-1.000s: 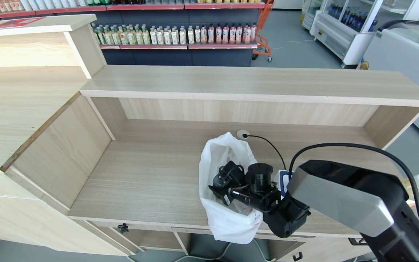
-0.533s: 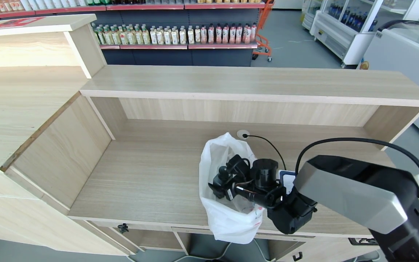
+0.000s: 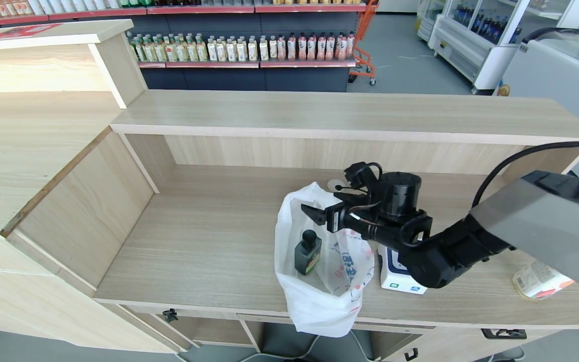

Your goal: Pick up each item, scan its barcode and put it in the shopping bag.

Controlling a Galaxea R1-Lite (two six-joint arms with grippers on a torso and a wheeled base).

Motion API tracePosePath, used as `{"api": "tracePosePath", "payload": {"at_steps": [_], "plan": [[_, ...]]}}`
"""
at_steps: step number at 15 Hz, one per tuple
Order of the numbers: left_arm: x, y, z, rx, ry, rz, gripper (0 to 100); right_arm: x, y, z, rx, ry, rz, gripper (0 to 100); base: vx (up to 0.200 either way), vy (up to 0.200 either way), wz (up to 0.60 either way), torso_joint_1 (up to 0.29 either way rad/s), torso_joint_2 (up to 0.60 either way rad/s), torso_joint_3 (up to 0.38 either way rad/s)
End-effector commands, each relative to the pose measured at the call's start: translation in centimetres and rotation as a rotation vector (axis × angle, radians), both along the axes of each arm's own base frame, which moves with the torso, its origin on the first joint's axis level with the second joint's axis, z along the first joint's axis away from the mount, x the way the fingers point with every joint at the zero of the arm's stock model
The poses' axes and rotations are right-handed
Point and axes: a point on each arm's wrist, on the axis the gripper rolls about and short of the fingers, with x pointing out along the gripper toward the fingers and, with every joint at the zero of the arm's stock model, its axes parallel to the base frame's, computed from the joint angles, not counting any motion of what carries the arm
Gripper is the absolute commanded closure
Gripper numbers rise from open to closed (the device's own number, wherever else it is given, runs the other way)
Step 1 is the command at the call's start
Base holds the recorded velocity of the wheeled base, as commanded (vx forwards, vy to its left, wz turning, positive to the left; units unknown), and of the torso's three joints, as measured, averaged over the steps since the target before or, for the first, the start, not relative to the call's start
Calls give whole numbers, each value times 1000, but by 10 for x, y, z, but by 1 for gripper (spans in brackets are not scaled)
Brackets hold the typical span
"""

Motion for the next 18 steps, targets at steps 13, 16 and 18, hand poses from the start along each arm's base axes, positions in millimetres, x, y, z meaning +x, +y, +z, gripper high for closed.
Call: {"api": "tracePosePath", "payload": {"at_steps": [13, 16, 18], "plan": [[0, 0, 0, 0, 0, 0, 100, -204, -201, 99, -196, 168, -632, 0, 0, 0, 0, 0, 0, 0], [0, 0, 0, 0, 0, 0, 100, -222, -203, 100, -205, 190, -639, 0, 0, 0, 0, 0, 0, 0], [0, 0, 0, 0, 0, 0, 100, -229, -204, 97, -223, 194, -635, 0, 0, 0, 0, 0, 0, 0]]}}
